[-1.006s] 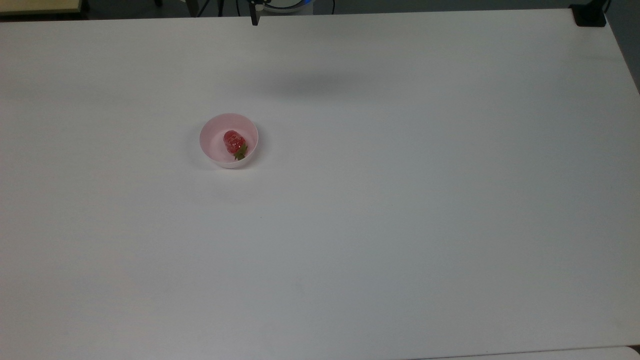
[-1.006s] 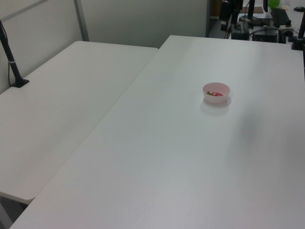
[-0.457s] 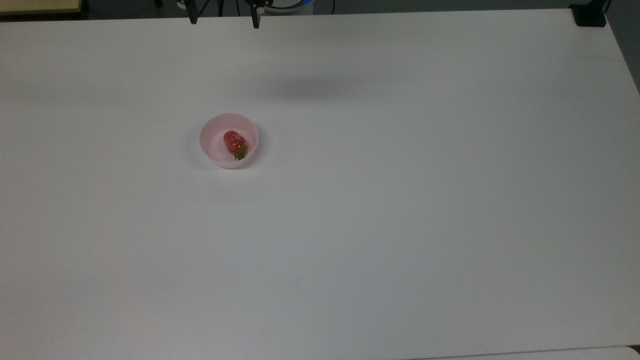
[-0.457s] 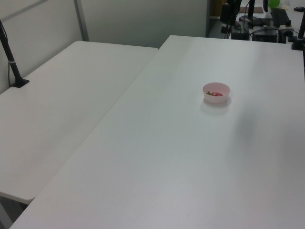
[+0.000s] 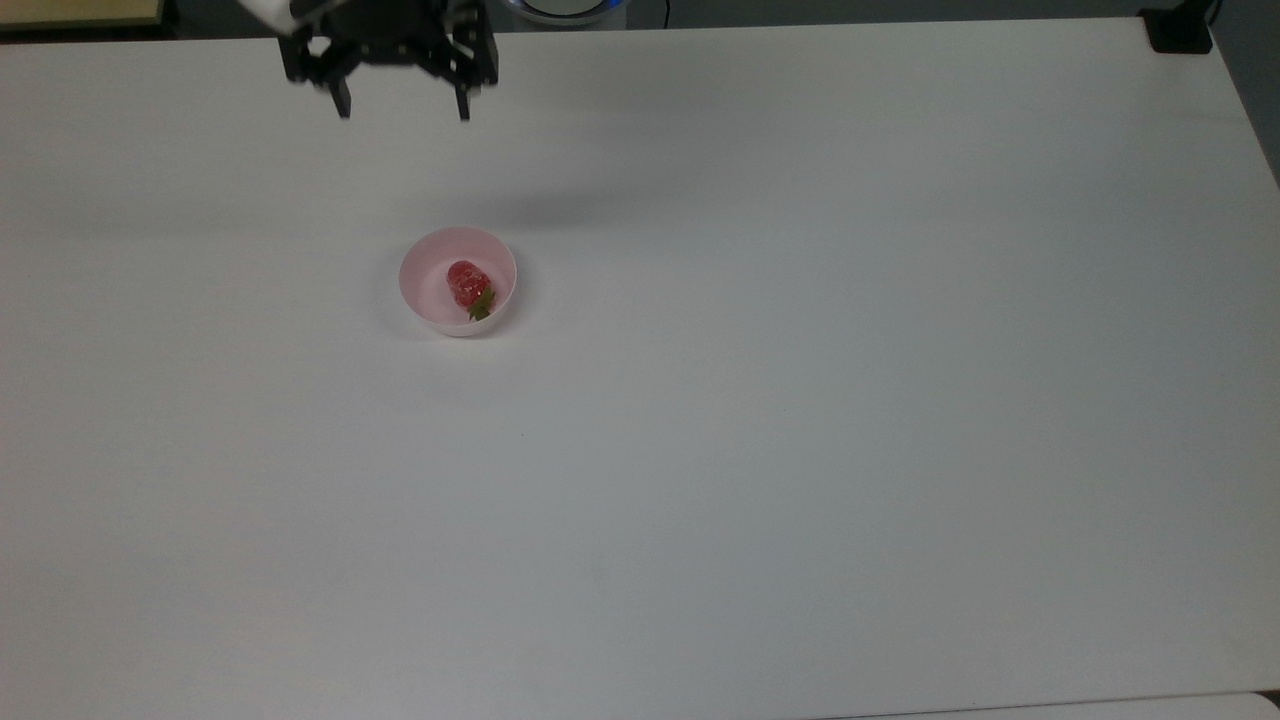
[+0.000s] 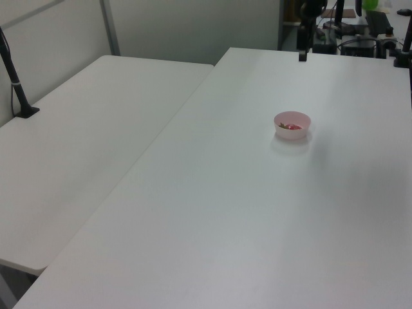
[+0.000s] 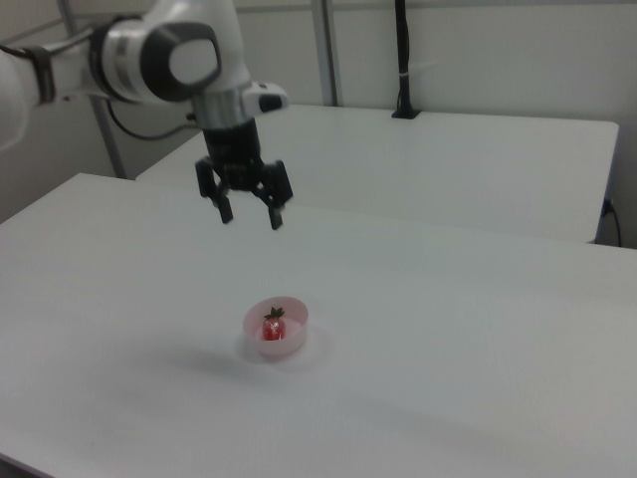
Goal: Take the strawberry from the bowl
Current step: 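Move the open gripper over the pink bowl and lower it, then lower the gripper into the bowl and close it on the red strawberry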
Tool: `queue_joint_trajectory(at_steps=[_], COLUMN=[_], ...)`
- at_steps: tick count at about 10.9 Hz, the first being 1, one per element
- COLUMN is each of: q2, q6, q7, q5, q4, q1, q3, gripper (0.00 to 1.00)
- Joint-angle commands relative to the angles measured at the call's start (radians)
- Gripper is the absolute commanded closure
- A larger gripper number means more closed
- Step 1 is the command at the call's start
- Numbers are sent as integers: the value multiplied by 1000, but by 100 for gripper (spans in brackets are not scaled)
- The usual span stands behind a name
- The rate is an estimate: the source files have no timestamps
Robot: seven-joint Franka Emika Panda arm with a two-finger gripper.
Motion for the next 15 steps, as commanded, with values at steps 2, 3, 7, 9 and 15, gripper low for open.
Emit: queue_joint_trajectory(at_steps=[2, 3, 7, 9, 15], q2=[151, 180, 264, 283, 317], q6=[172, 215, 270, 286, 286], q7=[0, -5, -75, -78, -106], q5=[-30, -31, -54, -53, -45], q4=[-62, -76, -90, -105, -119], q1=[19, 22, 22, 23, 23], q3=[-5, -5, -2, 3, 38], gripper=[0, 0, 4, 17, 24])
